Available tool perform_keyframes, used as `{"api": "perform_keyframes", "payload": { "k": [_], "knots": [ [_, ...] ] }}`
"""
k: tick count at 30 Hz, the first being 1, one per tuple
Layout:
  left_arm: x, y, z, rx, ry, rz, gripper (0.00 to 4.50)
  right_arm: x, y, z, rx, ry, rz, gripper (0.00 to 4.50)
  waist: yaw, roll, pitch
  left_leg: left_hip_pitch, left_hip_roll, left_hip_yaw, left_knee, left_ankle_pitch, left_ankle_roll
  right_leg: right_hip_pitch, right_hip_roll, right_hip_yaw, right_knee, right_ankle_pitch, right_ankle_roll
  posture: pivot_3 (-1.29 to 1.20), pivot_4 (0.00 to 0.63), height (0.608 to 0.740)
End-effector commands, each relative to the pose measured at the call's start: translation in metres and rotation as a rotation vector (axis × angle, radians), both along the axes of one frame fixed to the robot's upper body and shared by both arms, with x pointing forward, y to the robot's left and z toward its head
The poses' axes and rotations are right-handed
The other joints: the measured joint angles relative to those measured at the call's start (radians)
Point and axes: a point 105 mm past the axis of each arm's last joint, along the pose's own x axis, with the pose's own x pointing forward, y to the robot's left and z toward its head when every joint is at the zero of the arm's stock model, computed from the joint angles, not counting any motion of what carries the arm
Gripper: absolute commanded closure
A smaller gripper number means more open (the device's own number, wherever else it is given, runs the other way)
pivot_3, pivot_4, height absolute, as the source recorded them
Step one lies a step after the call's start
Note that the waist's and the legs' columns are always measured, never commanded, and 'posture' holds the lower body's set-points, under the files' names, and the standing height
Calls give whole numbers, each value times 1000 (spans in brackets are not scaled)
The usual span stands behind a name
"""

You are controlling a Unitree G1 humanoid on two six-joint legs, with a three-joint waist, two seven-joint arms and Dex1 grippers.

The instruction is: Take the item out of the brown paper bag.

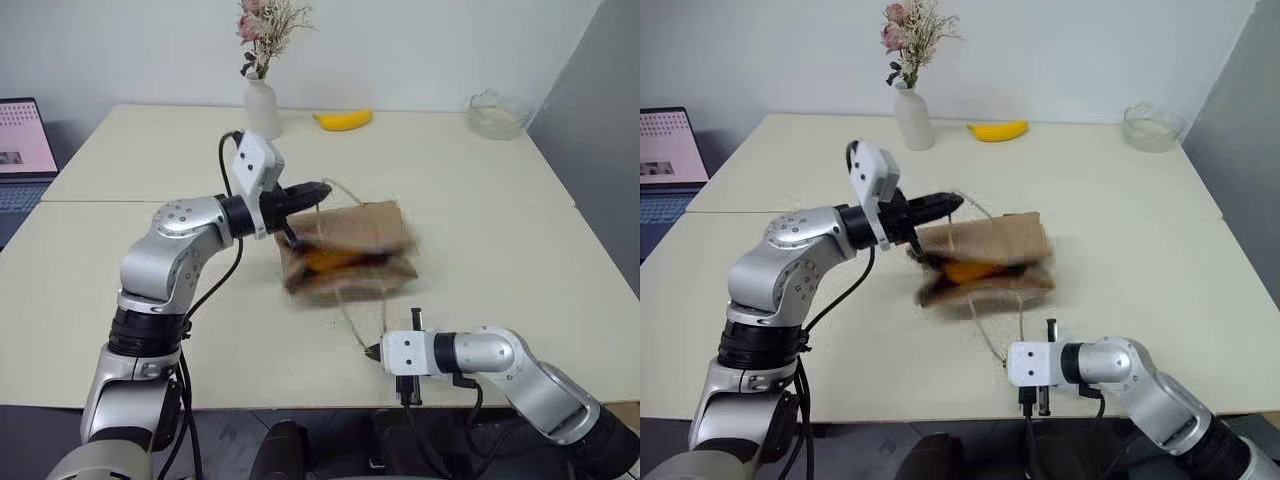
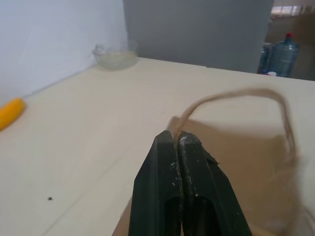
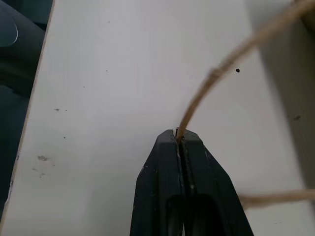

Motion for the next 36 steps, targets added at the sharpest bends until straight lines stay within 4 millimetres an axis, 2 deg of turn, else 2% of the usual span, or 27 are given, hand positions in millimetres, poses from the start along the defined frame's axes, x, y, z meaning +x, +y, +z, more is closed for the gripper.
{"api": "perform_keyframes", "payload": {
  "k": [1, 4, 7, 14, 20, 26, 31, 36],
  "knots": [
    [-2, 1, 26, -25, -103, 10, 4500, -6, -6, -19, -74, 45, -6, 4461, 0, 0, -1, 1, 0, 0, 0, 0, 0, 0, 0, 0, 0, 0, 0, 0, 150, 740],
    [-2, -2, 32, -44, -111, 2, 4500, -6, -3, -16, -60, 35, -8, 4461, 0, -1, -1, 1, 0, 0, 0, 0, 0, 1, 0, 0, 0, 0, 0, 0, 150, 740],
    [-9, -7, 30, -43, -92, -41, 4500, -3, 3, -7, -9, 14, -21, 4461, -1, -2, -2, 1, 1, 0, 0, 0, 0, 0, 0, 0, 1, 0, 0, 0, 150, 740],
    [-42, -23, 9, -32, 5, -187, 4500, 5, 14, 32, 231, 51, -132, 4461, -4, -2, -2, 1, 2, 0, 0, 0, 0, -1, 0, 0, 2, 0, 0, 0, 150, 740],
    [-60, -31, 1, -39, 57, -243, 4500, -10, 4, 57, 295, 168, -132, 2467, -2, -2, -2, 1, 1, -1, 0, 1, -1, 0, -1, 0, 2, 0, 0, 0, 150, 740],
    [-68, -36, -6, -47, 91, -265, 4500, -31, -8, 75, 295, 253, -87, 177, -2, -2, -2, 0, 1, -1, 0, 0, -1, 0, -1, 0, 2, 0, 0, 0, 150, 740],
    [-69, -37, -6, -50, 95, -268, 4500, -29, -8, 91, 382, 284, -98, 66, -3, -2, -2, 1, 1, -1, 0, 0, -1, 0, 0, 0, 2, 0, 0, 0, 150, 740],
    [-64, -34, 1, -63, 80, -248, 4500, -11, 5, 94, 459, 264, -166, 66, -3, -2, -2, 1, 1, -1, 0, 0, -1, 0, 0, 0, 2, 0, 0, 0, 150, 740]
  ]
}}
